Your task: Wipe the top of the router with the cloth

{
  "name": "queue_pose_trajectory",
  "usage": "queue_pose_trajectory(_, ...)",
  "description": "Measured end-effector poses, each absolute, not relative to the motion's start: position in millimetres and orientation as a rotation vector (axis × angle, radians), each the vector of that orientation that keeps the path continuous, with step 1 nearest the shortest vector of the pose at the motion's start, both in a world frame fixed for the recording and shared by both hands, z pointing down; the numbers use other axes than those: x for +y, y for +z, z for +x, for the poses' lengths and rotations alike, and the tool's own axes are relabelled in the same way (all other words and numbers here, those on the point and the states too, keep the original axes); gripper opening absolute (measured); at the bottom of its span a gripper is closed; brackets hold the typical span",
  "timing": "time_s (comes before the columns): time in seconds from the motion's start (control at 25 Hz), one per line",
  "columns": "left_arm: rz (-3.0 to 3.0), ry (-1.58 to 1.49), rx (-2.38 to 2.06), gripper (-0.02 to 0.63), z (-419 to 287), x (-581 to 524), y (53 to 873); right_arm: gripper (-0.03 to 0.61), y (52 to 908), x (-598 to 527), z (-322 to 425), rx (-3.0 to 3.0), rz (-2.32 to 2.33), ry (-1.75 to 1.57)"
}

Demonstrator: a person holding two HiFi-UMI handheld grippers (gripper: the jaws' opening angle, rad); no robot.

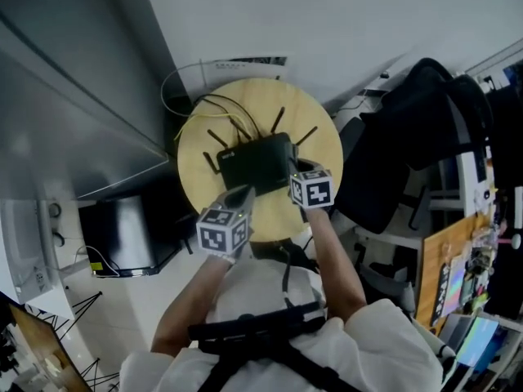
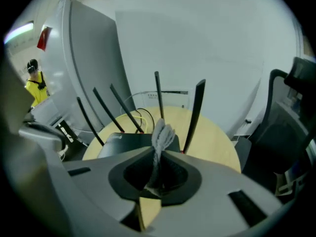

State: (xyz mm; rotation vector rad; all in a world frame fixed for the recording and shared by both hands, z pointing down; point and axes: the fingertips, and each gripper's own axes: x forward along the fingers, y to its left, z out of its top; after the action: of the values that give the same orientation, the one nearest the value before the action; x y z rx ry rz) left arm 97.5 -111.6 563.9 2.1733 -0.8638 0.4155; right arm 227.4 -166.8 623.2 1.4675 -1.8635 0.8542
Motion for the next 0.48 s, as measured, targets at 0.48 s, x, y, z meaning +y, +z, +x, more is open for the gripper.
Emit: queue_pose_trajectory(0.48,2.089,0.409,-0.901,-0.003,86.7,-132.5,584.8,0.038,681.1,-227.8,234.7,-1.653,1.329,0.61)
